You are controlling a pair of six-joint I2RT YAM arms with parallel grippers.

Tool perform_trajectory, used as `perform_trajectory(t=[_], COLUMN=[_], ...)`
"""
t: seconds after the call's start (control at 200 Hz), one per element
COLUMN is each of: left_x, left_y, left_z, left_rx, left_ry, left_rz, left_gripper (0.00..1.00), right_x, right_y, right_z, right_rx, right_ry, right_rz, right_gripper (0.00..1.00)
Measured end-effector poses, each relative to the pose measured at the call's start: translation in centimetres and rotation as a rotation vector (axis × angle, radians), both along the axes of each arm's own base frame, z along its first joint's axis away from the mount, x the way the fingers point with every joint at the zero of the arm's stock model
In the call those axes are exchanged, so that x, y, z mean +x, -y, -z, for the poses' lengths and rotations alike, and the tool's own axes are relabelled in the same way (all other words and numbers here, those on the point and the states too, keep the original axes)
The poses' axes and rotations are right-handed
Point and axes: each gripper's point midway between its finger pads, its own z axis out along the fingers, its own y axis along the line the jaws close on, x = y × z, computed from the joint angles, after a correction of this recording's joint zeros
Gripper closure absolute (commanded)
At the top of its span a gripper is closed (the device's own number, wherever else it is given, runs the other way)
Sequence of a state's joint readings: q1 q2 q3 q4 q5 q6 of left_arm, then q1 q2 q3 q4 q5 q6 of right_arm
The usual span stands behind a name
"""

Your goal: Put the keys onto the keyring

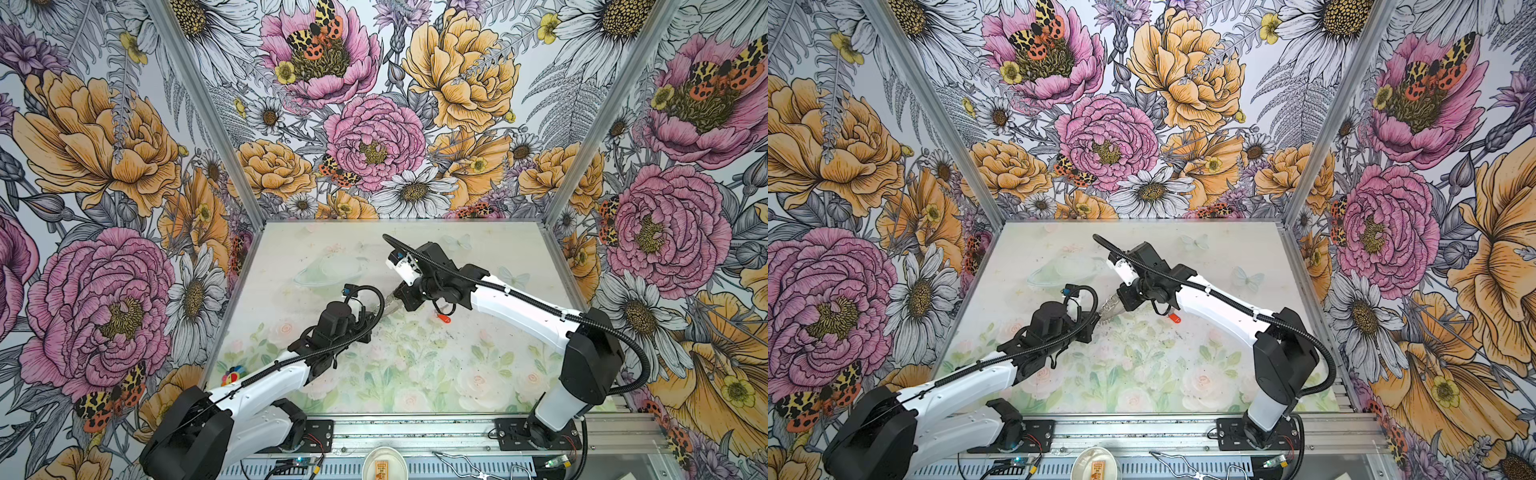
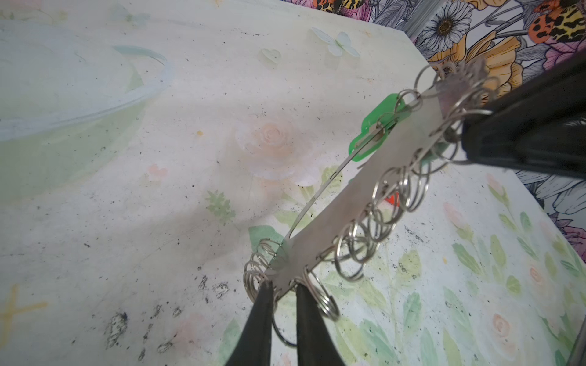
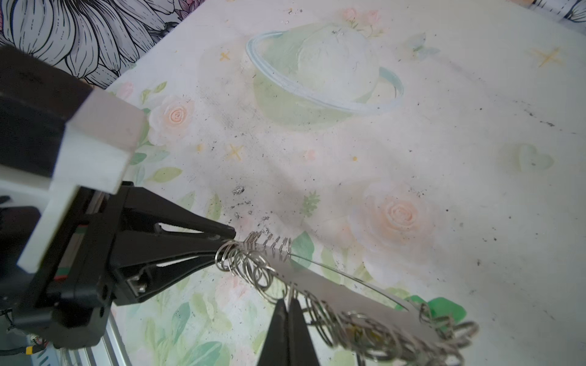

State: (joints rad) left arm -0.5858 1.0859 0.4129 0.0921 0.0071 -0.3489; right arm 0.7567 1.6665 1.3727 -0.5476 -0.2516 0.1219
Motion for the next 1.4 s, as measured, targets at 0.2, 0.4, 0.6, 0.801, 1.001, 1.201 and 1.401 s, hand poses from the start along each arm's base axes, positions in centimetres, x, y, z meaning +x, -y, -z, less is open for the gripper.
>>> perform_trajectory(t=[0.2, 0.4, 0.6, 0.801, 1.001, 1.201, 1.401], left_x=[0.6, 1.1, 0.8, -0.2, -0.7, -1.2, -2.1], left_y=[-1.3, -2.3, -2.0, -0.4, 0.8, 2.1, 4.1], left_z=[-0.4, -0.8, -1.1, -1.8, -1.5, -1.8, -3.1], left_rx=[0.014, 0.023, 0.007, -0.021, -0.037, -0.067, -0.101], left_ry=[0.022, 0.037, 0.037, 0.045, 0.030, 0.026, 0.041], left_rz=[-0.063, -0.104, -0.087, -0.015, 0.030, 0.073, 0.113], left_gripper=[0.83, 0.77, 0.58, 0.48, 0.46, 0.34, 0.26], right_x=[-0.8, -1.6, -1.8, -1.6, -1.0, 0.4, 1.6], right_y=[0.6, 1.4, 1.4, 1.2, 0.8, 1.2, 1.9], right_z=[0.7, 1.6, 1.8, 1.7, 1.9, 1.8, 1.6], right_rx=[-0.027, -0.073, -0.085, -0.091, -0.064, -0.062, -0.070], right_ry=[-0.040, -0.073, -0.072, -0.057, -0.033, -0.015, 0.008], right_rz=[-0.016, -0.034, -0.034, -0.016, 0.014, 0.118, 0.253], right_gripper=[1.00, 1.00, 1.00, 1.00, 1.00, 1.00, 1.00])
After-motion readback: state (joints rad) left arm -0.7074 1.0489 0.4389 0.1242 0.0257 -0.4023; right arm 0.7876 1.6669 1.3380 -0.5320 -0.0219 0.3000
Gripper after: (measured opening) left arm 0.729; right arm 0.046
